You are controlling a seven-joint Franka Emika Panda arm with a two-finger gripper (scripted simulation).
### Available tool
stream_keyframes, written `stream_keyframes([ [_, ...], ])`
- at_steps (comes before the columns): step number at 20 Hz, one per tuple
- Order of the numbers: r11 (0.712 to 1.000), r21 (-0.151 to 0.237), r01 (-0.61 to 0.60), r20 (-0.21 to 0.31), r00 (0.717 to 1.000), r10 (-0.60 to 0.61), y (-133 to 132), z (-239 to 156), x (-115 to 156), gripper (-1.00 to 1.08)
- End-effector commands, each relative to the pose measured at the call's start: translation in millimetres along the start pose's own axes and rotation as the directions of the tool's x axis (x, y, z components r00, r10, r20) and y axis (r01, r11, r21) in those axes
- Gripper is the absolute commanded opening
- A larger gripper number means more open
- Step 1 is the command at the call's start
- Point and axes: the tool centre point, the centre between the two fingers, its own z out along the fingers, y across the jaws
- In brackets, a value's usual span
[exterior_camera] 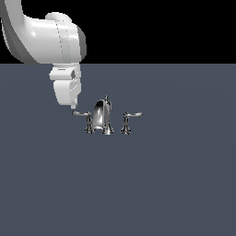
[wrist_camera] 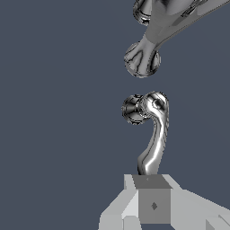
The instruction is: Turn on the faucet by rotating a designated handle.
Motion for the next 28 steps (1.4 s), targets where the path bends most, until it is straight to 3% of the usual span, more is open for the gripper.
stream_keyframes([
  [1,0.999,0.0,-0.045,-0.001,0.999,0.045,-11,10,5,-1.0],
  [13,0.989,-0.003,-0.149,0.001,0.989,0.149,-36,33,17,-1.0],
  [22,0.989,-0.003,-0.145,0.002,0.989,0.145,-35,32,17,-1.0],
  [28,0.989,-0.003,-0.145,0.002,0.989,0.145,-19,32,7,-1.0],
])
